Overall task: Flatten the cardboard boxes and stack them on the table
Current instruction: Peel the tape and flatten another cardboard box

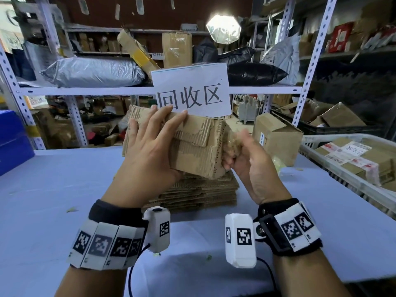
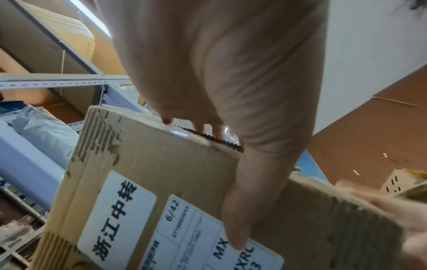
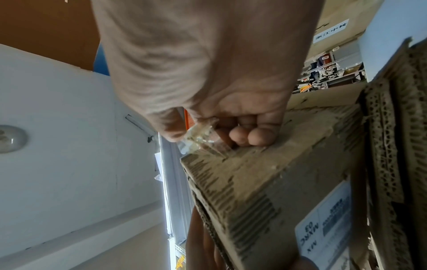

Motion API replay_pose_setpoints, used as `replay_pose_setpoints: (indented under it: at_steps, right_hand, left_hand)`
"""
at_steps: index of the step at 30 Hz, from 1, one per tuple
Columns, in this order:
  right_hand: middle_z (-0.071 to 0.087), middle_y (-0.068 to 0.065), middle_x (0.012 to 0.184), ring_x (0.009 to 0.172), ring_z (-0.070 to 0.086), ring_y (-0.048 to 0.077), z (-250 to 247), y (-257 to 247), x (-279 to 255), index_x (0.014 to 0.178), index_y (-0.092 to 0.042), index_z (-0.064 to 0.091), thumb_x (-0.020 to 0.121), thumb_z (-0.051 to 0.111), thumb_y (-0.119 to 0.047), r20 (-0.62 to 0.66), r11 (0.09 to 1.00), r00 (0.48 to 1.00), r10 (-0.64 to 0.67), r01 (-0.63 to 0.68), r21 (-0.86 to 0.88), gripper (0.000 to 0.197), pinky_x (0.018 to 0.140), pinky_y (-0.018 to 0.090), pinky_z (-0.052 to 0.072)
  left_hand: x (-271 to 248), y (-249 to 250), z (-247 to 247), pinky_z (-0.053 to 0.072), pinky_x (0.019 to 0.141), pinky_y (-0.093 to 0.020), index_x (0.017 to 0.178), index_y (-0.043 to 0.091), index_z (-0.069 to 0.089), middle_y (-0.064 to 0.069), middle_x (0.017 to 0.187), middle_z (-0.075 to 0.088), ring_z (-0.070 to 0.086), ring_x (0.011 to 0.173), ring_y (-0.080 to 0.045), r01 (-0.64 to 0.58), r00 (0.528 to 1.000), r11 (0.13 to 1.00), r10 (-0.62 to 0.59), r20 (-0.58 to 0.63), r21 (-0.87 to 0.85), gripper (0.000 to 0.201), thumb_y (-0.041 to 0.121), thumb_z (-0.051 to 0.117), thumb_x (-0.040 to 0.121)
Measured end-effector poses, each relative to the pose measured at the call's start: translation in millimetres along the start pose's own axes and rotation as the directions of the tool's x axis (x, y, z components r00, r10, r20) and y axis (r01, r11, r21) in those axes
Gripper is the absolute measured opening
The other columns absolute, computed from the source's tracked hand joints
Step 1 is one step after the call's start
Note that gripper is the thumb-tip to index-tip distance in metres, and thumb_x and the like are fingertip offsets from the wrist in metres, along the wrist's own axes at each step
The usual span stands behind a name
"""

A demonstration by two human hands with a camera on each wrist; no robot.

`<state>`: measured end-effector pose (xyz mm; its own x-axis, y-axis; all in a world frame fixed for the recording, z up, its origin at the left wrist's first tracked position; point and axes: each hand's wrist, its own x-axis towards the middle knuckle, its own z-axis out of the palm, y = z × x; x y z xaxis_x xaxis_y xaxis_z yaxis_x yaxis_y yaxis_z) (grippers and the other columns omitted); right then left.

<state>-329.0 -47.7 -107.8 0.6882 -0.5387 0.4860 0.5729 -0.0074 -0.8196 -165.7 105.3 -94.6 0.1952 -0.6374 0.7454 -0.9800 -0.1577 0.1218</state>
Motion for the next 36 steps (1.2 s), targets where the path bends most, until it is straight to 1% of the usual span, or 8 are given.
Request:
replay_pose_setpoints:
  at_steps: [2,5,13,18,22,24,28,36]
  right_hand:
    - [0.047,-0.002,0.066,0.061,0.044,0.014,-2,0,0,0.093,-0.007,0.061,0.083,0.065,-0.064,-0.002,0.998,1.0,0.004,-0.005,-0.07,0.057,0.064,0.033,0.039]
    - [0.051,-0.001,0.066,0.061,0.048,0.013,-2,1,1,0.086,-0.019,0.069,0.092,0.06,-0.044,-0.073,0.968,0.997,-0.009,-0.009,-0.251,0.027,0.069,0.042,0.038]
    - [0.064,-0.01,0.072,0.063,0.054,0.005,-2,5,5,0.09,-0.024,0.073,0.105,0.049,-0.028,-0.264,0.922,0.959,-0.107,-0.004,-0.388,0.028,0.063,0.026,0.051]
    - [0.059,-0.03,0.105,0.068,0.051,-0.016,-4,8,8,0.142,-0.023,0.054,0.106,0.045,-0.029,-0.244,0.855,0.964,-0.111,-0.033,-0.518,0.037,0.082,0.014,0.044]
    - [0.06,-0.018,0.085,0.059,0.047,-0.003,-8,9,8,0.149,-0.021,0.044,0.1,0.059,-0.026,-0.249,0.893,0.962,-0.113,-0.012,-0.451,0.051,0.066,0.017,0.048]
    - [0.068,-0.009,0.081,0.051,0.049,0.006,-10,8,8,0.143,-0.019,0.049,0.094,0.067,-0.022,-0.31,0.944,0.945,-0.108,0.0,-0.329,0.052,0.054,0.022,0.048]
    - [0.066,-0.008,0.067,0.046,0.053,0.009,-11,11,7,0.102,-0.014,0.064,0.1,0.06,-0.018,-0.323,0.951,0.941,-0.099,-0.006,-0.309,0.007,0.048,0.025,0.046]
    - [0.065,-0.006,0.078,0.053,0.047,0.011,-13,13,5,0.096,-0.015,0.067,0.101,0.052,-0.031,-0.288,0.992,0.957,0.012,-0.048,-0.117,0.022,0.048,0.023,0.041]
  left_hand:
    - [-1,0,-1,0.0,0.124,-0.058,0.157,0.036,0.027,0.002,0.162,0.025,0.008,0.157,-0.023,0.01,1.0,1.0,-0.01,-0.006,-0.009,0.115,0.033,0.09,0.06]
    - [-1,1,-2,0.005,0.124,-0.06,0.157,0.035,0.029,0.003,0.163,0.026,0.01,0.157,-0.023,0.021,1.0,1.0,-0.021,-0.013,-0.017,0.114,0.033,0.09,0.06]
    - [1,5,0,0.011,0.124,-0.058,0.157,0.032,0.032,0.0,0.163,0.03,0.016,0.156,-0.025,0.092,0.994,0.996,-0.09,-0.064,0.018,0.114,0.03,0.092,0.06]
    - [0,3,0,0.014,0.124,-0.059,0.157,0.032,0.032,-0.002,0.162,0.031,0.017,0.155,-0.026,0.094,0.994,0.995,-0.092,-0.066,0.02,0.117,0.031,0.094,0.058]
    - [-1,2,0,0.016,0.122,-0.061,0.157,0.029,0.034,-0.002,0.162,0.032,0.018,0.154,-0.026,0.108,0.99,0.994,-0.108,-0.086,-0.012,0.116,0.031,0.094,0.058]
    - [-1,2,-1,0.018,0.121,-0.063,0.156,0.027,0.035,-0.003,0.161,0.033,0.02,0.154,-0.026,0.11,0.989,0.994,-0.112,-0.098,-0.03,0.115,0.031,0.094,0.058]
    - [-1,5,0,0.017,0.121,-0.063,0.157,0.03,0.033,-0.002,0.162,0.031,0.018,0.155,-0.027,0.107,0.992,0.994,-0.107,-0.073,-0.011,0.114,0.032,0.093,0.06]
    - [0,6,2,0.01,0.123,-0.063,0.156,0.033,0.032,0.001,0.162,0.029,0.016,0.155,-0.025,0.116,0.991,0.993,-0.117,-0.059,-0.018,0.113,0.031,0.092,0.061]
